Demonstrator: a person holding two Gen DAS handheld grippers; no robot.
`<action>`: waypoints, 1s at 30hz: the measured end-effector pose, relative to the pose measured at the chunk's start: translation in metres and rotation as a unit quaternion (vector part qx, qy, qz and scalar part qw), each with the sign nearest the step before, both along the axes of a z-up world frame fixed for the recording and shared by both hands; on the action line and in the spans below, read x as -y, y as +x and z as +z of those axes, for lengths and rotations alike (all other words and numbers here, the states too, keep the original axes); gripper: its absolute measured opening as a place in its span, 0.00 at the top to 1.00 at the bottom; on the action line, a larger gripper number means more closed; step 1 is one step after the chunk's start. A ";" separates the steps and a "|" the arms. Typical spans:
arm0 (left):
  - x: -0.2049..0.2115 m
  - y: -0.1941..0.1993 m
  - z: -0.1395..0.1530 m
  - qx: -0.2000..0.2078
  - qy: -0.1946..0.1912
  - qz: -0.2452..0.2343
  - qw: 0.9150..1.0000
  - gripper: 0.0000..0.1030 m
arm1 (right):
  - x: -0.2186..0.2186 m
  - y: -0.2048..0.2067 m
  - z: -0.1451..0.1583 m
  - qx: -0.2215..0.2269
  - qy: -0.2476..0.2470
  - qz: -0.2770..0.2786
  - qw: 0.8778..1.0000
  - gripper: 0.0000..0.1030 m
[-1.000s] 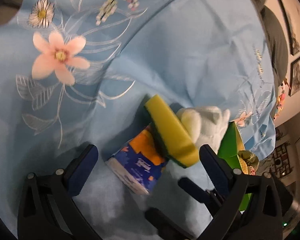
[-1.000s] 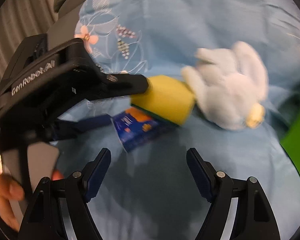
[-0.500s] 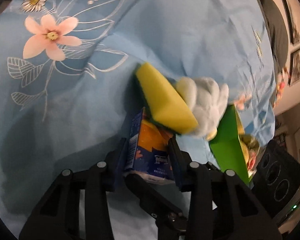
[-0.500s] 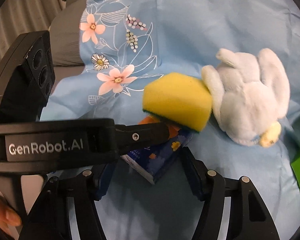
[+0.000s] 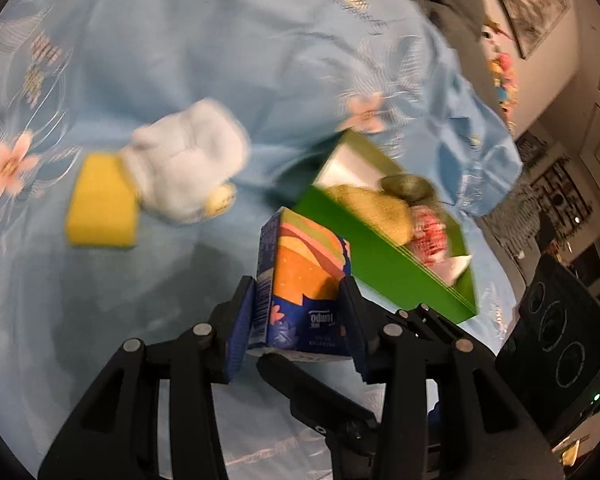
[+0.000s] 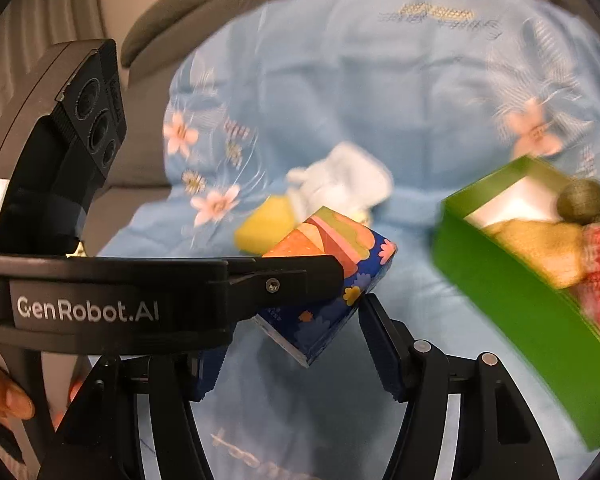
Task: Organize soft objects
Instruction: 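Lift the blue tissue pack and carry it over the green box, then lower the tissue pack into the green box and open both grippers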
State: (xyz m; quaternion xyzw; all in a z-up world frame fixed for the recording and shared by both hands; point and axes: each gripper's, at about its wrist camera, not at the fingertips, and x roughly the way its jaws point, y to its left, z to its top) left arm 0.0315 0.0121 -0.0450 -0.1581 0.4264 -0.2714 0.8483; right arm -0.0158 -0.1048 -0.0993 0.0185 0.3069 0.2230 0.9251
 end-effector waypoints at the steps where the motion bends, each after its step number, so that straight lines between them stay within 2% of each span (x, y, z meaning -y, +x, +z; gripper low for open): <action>1: 0.008 0.001 0.005 0.006 -0.002 -0.002 1.000 0.60 | 0.005 -0.002 0.005 0.006 0.001 -0.004 1.000 0.37; 8: 0.071 0.007 0.036 0.045 -0.012 -0.023 0.999 0.59 | 0.068 -0.013 0.038 0.061 0.008 -0.055 0.997 0.37; 11: 0.105 0.012 0.043 0.062 0.006 -0.041 0.997 0.59 | 0.100 -0.007 0.042 0.055 0.030 -0.068 0.996 0.37; 14: 0.127 0.022 0.046 0.057 0.016 -0.055 0.997 0.59 | 0.120 0.000 0.041 0.053 0.036 -0.083 0.994 0.37; 20: 0.156 0.031 0.038 0.064 0.019 -0.068 0.995 0.58 | 0.147 0.007 0.032 0.038 0.053 -0.110 0.992 0.37; 22: 0.160 0.035 0.031 0.052 0.010 -0.070 0.996 0.58 | 0.152 0.010 0.027 0.029 0.050 -0.120 0.991 0.37; 24: 0.166 0.040 0.025 0.038 0.001 -0.067 0.997 0.53 | 0.156 0.013 0.020 0.021 0.042 -0.131 0.990 0.37; 26: 0.175 0.041 0.019 0.043 0.010 -0.068 0.997 0.42 | 0.159 0.015 0.015 0.017 0.027 -0.147 0.989 0.37; 28: 0.180 0.038 0.016 0.051 0.017 -0.065 0.996 0.27 | 0.162 0.016 0.012 0.009 0.022 -0.160 0.987 0.37; 30: 0.182 0.038 0.014 0.051 0.006 -0.065 0.997 0.21 | 0.166 0.017 0.010 0.008 0.022 -0.162 0.986 0.36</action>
